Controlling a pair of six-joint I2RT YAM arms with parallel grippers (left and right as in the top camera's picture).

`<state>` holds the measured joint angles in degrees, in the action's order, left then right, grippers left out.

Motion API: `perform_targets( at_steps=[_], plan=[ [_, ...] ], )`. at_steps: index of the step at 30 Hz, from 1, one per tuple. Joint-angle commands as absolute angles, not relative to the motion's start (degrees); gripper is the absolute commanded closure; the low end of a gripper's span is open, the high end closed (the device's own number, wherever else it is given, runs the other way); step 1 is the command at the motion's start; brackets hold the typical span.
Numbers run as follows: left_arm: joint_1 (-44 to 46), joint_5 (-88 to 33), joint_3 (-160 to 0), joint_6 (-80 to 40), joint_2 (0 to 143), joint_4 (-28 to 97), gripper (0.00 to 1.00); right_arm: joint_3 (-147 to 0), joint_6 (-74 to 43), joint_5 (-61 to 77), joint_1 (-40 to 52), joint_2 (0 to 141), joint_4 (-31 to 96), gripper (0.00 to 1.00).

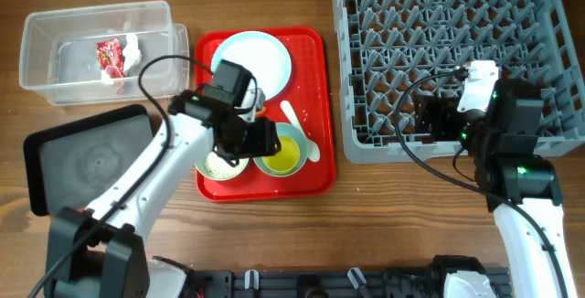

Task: Sort waste into correct bins and load items into the dishwasher rack
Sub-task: 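Grasp the yellow cup with the left gripper and lift it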

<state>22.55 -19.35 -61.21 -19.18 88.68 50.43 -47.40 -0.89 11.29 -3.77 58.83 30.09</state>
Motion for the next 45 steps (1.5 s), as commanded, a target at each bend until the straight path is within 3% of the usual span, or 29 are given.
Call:
perform_targets(
  at_steps=[1, 4, 6, 8, 11, 15, 21, 25, 31, 35, 40, 45],
  plan=[
    [25.1, -13.8, -59.9, -18.7, 88.7, 49.1, 0.39, -48.8, -1.7, 10.3, -3.6, 59.0, 30.1, 0.05],
    [26.2, -12.8, -59.9, -20.2, 90.2, 48.4, 0.43, -48.8, -1.7, 10.3, -3.6, 59.0, 30.1, 0.05],
    [26.3, -11.9, -59.9, -20.2, 90.8, 48.3, 0.55, -48.8, -1.7, 10.3, -3.6, 59.0, 30.1, 0.05],
    [26.2, -11.7, -59.9, -20.2, 91.4, 48.1, 0.6, -48.8, -1.6, 10.3, -3.6, 59.0, 30.1, 0.05],
    [26.2, -11.7, -59.9, -20.2, 91.6, 47.5, 0.81, -48.8, -1.6, 10.3, -3.6, 59.0, 30.1, 0.05],
    [26.0, -11.7, -60.0, -20.2, 91.5, 47.0, 0.96, -48.8, -1.6, 10.3, -3.6, 59.0, 30.0, 0.05],
    [21.4, -13.2, -65.0, -20.1, 91.5, 47.4, 0.96, -48.8, -2.2, 10.3, -3.6, 59.0, 26.6, 0.05],
    [14.8, -23.8, -71.9, -19.7, 91.4, 47.3, 0.96, -48.8, -4.8, 12.3, -3.6, 59.0, 21.4, 0.07],
    [5.7, -57.1, -74.6, -19.8, 91.6, 38.6, 0.96, -48.8, 3.2, 40.2, -3.6, 61.5, 15.2, 0.05],
    [4.4, -69.1, -74.6, -19.8, 91.6, 34.9, 0.96, -48.8, 3.0, 59.4, -3.6, 66.5, 8.5, 0.01],
    [5.0, -70.9, -74.6, -19.7, 91.6, 34.9, 0.96, -48.8, 2.1, 79.4, -3.5, 73.3, -3.1, 0.01],
    [7.1, -71.0, -74.6, -19.8, 91.6, 34.8, 0.96, -48.8, -4.9, 83.3, -3.5, 78.7, -10.7, 0.0]
  ],
)
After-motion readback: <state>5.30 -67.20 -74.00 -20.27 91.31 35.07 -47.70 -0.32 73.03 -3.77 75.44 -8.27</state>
